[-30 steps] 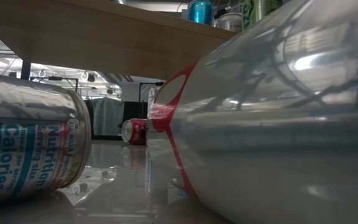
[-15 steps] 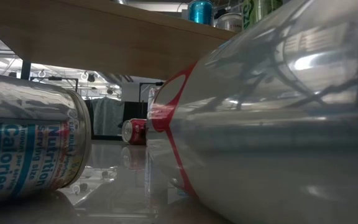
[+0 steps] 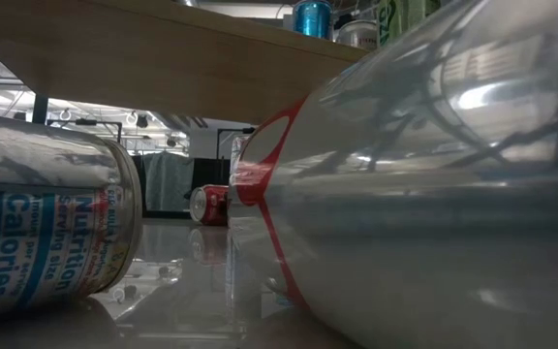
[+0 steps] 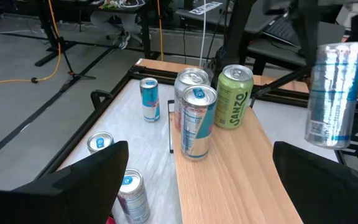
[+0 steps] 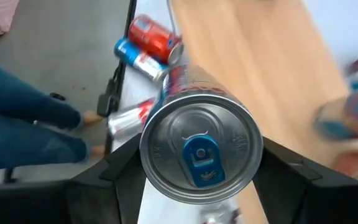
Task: Place canned beverage on shelf
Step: Put the blue soda can on the shelf aligned with the other blue soda can
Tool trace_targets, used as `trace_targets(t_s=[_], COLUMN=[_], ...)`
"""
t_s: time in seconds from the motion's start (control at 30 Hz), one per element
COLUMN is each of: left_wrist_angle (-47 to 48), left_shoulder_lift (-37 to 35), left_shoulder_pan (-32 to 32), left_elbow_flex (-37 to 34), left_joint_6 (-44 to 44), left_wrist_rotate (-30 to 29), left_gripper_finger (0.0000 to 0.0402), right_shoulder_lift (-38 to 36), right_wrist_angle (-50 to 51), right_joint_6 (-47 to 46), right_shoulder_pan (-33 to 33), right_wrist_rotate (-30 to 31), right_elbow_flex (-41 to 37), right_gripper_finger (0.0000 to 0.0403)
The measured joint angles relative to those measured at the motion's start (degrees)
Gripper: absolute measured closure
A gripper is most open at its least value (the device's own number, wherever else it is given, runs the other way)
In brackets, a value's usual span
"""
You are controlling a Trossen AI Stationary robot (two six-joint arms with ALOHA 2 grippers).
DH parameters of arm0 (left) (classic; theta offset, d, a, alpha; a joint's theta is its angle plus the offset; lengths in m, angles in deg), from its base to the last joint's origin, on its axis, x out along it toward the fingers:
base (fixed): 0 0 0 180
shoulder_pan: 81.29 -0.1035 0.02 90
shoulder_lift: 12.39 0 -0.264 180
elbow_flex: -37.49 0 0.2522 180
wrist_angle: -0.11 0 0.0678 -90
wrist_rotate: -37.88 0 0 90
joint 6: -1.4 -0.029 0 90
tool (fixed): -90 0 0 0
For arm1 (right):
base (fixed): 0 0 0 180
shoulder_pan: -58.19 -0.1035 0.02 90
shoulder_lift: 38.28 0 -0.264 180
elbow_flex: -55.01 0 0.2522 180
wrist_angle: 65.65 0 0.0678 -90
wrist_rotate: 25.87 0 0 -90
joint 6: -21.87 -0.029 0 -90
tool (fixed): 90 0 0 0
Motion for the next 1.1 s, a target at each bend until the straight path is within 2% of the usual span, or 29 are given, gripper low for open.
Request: trace_targets(t_s=[0.57,1.1], left_wrist_angle=[0.00,0.00], left_shoulder_lift=[0.00,-0.01], left_shoulder_pan=[0.00,0.00], left_elbow_flex=[0.00,0.00], left_joint_6=[0.00,0.00], left_wrist_rotate=[0.02,0.00], left_gripper_finger=[0.0007,0.0007], right_shoulder_lift=[0.17,0.70], right_wrist_angle=[2.54,4.99], right_joint_6=[26.77,34.59], right_shoulder_pan=[10.80,13.98], right_wrist_rotate=[-0.25,-1.77], right_elbow_flex=[-0.12,-0.17], right_gripper_finger=[0.0166,0.0166])
